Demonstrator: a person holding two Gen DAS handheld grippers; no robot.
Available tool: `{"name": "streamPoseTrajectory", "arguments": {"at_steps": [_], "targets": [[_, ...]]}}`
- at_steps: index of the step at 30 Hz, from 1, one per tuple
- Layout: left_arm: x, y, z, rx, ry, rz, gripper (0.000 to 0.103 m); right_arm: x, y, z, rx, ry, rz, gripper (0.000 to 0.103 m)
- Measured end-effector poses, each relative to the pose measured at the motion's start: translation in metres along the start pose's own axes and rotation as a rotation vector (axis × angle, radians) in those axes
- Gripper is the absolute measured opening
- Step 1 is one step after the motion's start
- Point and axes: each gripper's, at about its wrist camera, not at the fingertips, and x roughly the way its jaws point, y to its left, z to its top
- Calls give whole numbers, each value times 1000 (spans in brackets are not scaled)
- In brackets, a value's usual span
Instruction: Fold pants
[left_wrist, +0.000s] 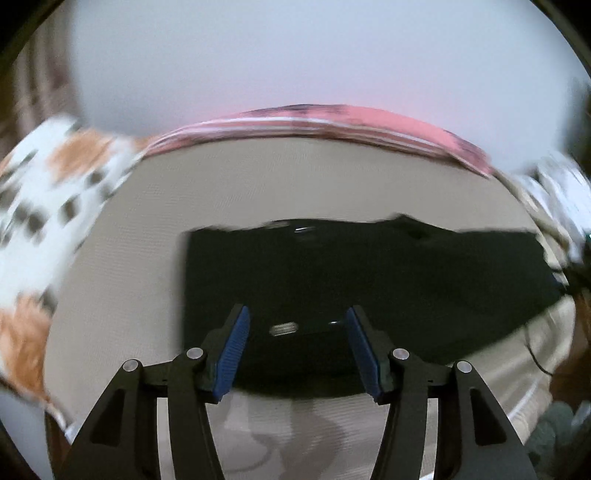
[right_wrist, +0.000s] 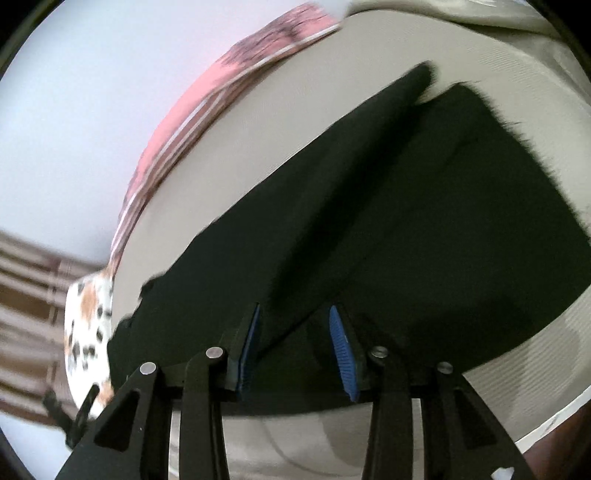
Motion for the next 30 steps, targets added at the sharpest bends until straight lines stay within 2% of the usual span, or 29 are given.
{"name": "streamPoseTrajectory", "arguments": {"at_steps": [5, 14, 21, 27, 28, 30], "targets": [[28, -84, 13, 193, 35, -152, 56, -4, -29, 23, 44, -47, -5, 37], [71, -205, 6, 403, 131, -332, 56, -1, -74, 51, 125, -79, 30, 36], [104, -259, -1, 456, 188, -358, 56, -1, -89, 70, 145, -114, 60, 34], [121, -278, -6, 485, 194, -328, 56, 5, -96, 83, 157, -140, 72, 29], [124, -279, -7, 487, 201, -322, 55, 6, -97, 85, 160, -145, 73, 27], [129, -280, -7, 487, 197, -306, 55, 6, -98, 88, 165, -161, 63, 14]]}}
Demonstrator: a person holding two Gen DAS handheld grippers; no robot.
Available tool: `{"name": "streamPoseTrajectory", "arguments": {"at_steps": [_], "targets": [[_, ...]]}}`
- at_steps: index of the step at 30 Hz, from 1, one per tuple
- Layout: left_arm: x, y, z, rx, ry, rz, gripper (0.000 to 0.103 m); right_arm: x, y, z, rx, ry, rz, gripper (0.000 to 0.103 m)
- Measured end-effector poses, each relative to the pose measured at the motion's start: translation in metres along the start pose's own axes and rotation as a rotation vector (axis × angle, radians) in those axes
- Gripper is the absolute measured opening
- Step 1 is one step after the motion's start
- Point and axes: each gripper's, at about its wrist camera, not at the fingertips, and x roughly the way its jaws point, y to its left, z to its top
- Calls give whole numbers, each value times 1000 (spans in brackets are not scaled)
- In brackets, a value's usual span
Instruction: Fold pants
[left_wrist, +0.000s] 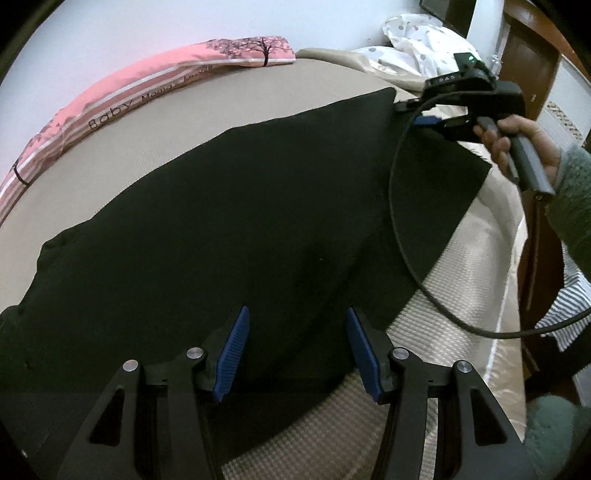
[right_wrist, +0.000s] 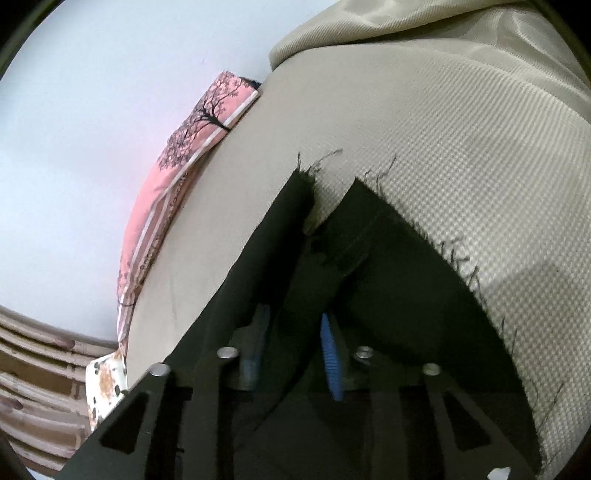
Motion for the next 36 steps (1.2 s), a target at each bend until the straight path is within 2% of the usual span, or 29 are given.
{"name": "streamPoseTrajectory", "arguments": {"at_steps": [6, 10, 16, 20, 25, 29, 33, 36], "targets": [[1, 2, 0, 0, -14, 27, 47, -8, 10, 1, -29, -17, 81, 11], [2, 2, 0, 0, -17, 27, 45, 2, 12, 4, -56, -13, -36, 14], [2, 4, -1, -8, -24, 19, 44, 2, 9, 8, -3, 4, -4, 6], [1, 4, 0, -4, -24, 19, 42, -10, 43, 20, -75, -12, 9, 5], [0, 4, 1, -8, -24, 20, 34, -31, 97, 35, -183, -56, 44, 5], [-3, 5, 3, -15, -38, 22, 34, -64, 122, 32, -244, -113, 57, 4], [-3, 1, 4, 11, -44, 36, 34, -94, 105, 17, -248, -137, -10, 4], [-2, -2, 3, 37, -42, 41, 33, -104, 61, -3, -179, -131, -89, 4]]}}
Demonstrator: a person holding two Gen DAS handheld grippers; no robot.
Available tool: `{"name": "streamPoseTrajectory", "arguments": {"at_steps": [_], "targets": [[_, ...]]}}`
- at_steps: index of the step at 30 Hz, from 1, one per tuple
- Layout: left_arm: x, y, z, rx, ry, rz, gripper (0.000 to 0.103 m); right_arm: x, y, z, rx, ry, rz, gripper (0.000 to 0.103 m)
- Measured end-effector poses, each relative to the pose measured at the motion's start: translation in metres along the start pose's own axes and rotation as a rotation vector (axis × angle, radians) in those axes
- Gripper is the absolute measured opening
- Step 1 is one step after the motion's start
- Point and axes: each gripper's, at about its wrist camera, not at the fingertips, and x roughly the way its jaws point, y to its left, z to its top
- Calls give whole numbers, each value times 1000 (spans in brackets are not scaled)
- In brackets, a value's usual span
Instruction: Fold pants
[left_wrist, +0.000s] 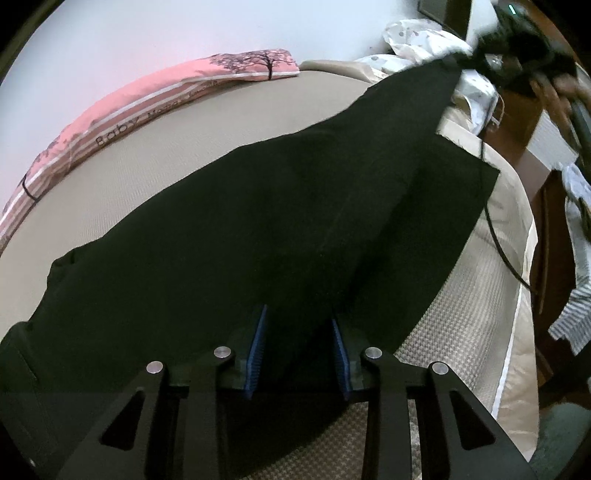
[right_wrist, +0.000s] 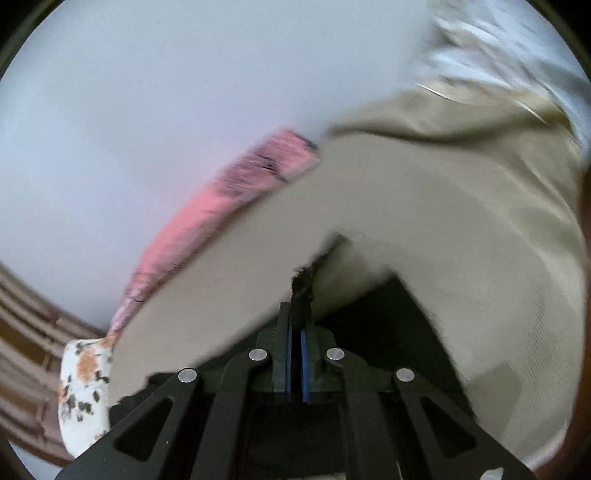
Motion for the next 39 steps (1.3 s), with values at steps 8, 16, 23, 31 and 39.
{"name": "streamPoseTrajectory", "arguments": {"at_steps": [8, 16, 23, 31, 39], "targets": [[2, 0, -1, 54, 13, -35, 34, 22, -83, -61, 192, 94, -120, 4], [-9, -7, -5, 92, 14, -117, 17, 4, -79, -63, 139, 53, -135, 3], [-3, -11, -5, 96, 39, -119, 16, 21, -93, -75, 150, 80, -223, 3], [-11, 2, -1, -5, 72, -202, 48, 9, -107, -74, 230, 85, -191, 16], [-66, 43, -2, -56, -65, -122, 69, -22, -94, -63, 216, 11, -243, 25]]}}
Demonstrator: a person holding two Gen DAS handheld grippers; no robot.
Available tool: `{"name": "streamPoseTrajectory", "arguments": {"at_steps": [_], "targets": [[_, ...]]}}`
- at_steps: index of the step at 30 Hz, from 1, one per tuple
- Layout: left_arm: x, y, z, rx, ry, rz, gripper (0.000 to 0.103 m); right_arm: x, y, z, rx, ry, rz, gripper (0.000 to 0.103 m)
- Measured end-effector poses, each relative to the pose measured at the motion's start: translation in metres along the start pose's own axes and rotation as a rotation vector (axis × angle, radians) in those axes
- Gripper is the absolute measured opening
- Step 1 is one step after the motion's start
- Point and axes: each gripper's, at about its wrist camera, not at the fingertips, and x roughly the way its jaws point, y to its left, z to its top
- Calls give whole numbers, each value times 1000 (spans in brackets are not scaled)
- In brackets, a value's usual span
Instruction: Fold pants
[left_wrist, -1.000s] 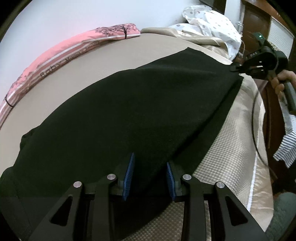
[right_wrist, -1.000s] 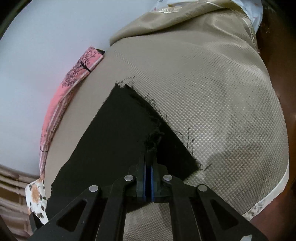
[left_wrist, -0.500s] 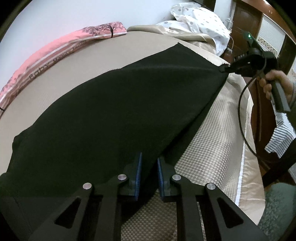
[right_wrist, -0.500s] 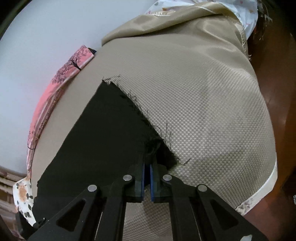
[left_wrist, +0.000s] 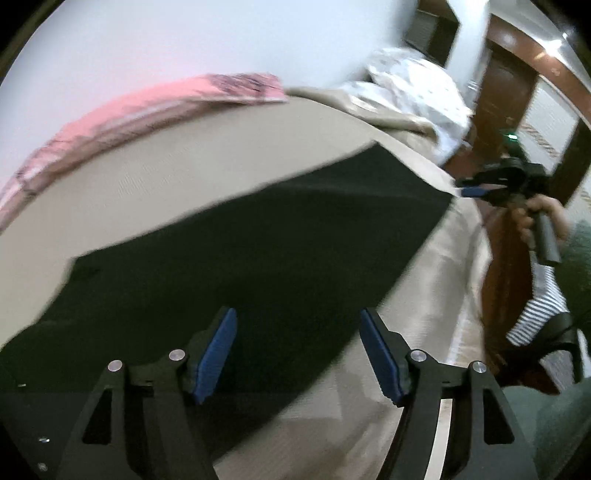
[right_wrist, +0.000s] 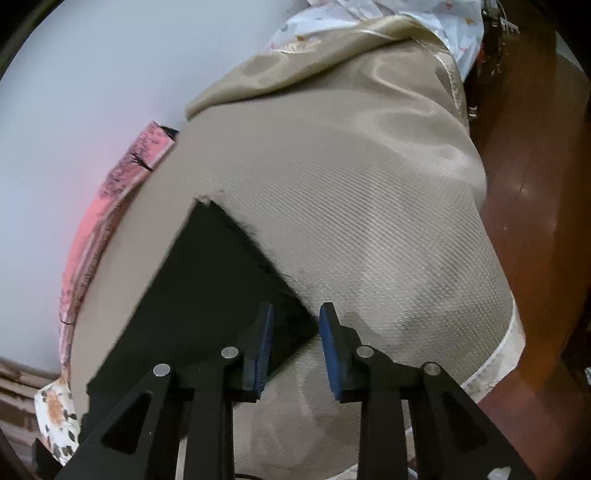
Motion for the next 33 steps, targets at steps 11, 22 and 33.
{"name": "streamPoseTrajectory", "arguments": {"at_steps": [11, 22, 33], "targets": [[-31, 104, -47, -283, 4, 291, 69, 44, 168, -35, -419, 190, 244, 26], [-36, 135, -95, -375, 63, 314, 69, 132, 388, -119, -827, 530, 489, 36], [-45, 137, -114, -385, 41, 240, 69, 215, 488, -193, -994, 817, 531, 37]]}}
